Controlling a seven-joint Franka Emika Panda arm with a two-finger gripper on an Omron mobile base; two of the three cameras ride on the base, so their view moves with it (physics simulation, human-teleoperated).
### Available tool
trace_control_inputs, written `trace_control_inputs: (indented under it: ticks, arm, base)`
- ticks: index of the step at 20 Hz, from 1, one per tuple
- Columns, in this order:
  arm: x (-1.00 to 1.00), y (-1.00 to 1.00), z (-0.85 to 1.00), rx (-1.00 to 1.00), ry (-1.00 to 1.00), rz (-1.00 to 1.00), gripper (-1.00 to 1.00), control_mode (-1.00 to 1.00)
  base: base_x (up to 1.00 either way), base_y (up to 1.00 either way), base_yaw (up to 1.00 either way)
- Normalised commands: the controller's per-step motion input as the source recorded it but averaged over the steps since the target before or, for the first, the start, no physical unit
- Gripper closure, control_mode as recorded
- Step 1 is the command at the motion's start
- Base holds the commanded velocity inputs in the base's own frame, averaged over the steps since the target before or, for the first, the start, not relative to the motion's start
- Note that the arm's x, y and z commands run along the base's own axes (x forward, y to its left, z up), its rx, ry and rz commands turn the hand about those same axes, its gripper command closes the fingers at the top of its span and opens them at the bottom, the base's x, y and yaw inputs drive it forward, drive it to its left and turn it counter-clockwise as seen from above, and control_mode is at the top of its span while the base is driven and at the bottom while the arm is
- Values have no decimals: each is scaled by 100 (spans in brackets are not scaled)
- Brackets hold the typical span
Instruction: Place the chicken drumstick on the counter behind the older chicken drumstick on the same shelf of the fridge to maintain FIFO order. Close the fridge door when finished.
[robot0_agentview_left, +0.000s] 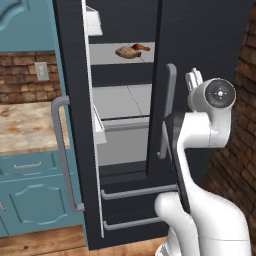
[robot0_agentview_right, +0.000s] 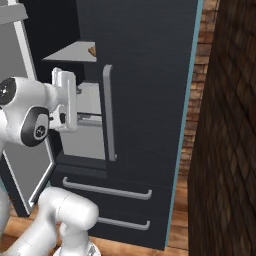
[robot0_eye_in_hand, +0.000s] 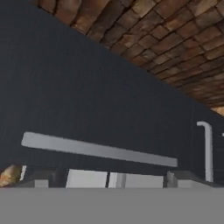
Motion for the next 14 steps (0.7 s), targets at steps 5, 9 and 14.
trace_control_inputs:
  ticks: [5, 9, 14]
  arm:
    - [-100, 77, 38, -44, 0, 17, -100, -100]
    - [-100, 60, 44, -40, 0, 15, -100, -100]
    - [-100, 55, 24, -34, 0, 7, -100, -100]
  base:
    - [0, 0, 0]
    - [0, 0, 0]
    - [0, 0, 0]
